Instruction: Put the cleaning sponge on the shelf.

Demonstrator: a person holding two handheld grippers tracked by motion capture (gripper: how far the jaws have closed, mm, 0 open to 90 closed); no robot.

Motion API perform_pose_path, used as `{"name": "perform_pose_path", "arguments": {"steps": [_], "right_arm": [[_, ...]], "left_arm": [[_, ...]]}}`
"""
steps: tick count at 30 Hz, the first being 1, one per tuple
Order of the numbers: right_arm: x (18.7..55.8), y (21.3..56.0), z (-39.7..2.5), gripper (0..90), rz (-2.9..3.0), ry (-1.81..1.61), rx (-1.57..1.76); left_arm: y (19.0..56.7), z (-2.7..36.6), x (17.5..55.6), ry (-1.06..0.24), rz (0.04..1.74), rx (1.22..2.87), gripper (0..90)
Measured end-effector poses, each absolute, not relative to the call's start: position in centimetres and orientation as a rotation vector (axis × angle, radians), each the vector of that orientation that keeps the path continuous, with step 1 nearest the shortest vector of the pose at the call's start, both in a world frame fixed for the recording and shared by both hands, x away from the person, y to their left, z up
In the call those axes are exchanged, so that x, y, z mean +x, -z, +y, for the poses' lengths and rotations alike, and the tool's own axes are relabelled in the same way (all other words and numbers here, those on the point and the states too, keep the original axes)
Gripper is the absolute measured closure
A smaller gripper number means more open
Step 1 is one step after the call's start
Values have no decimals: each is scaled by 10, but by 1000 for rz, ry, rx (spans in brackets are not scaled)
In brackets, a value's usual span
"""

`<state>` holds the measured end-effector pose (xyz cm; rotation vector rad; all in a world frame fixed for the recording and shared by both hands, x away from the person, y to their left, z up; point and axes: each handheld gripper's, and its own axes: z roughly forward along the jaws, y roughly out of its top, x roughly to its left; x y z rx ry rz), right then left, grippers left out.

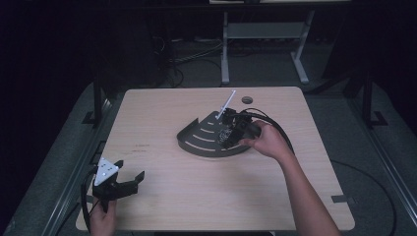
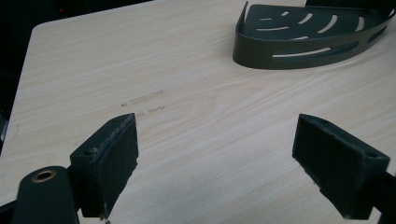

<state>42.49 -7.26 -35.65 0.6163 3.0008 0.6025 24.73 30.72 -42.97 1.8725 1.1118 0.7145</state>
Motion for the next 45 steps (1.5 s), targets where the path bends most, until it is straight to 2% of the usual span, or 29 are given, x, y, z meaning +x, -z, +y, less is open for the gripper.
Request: {"name": "perform_pose_path", "arguments": {"steps": [30, 45], "right_arm": [[465, 383, -78, 339, 2999, -561, 760], [477, 380, -61, 339, 2989, -525, 747]], "left_arm": [[430, 300, 249, -710, 1088, 1891, 138], [429, 300, 249, -708, 1089, 1886, 138]]}}
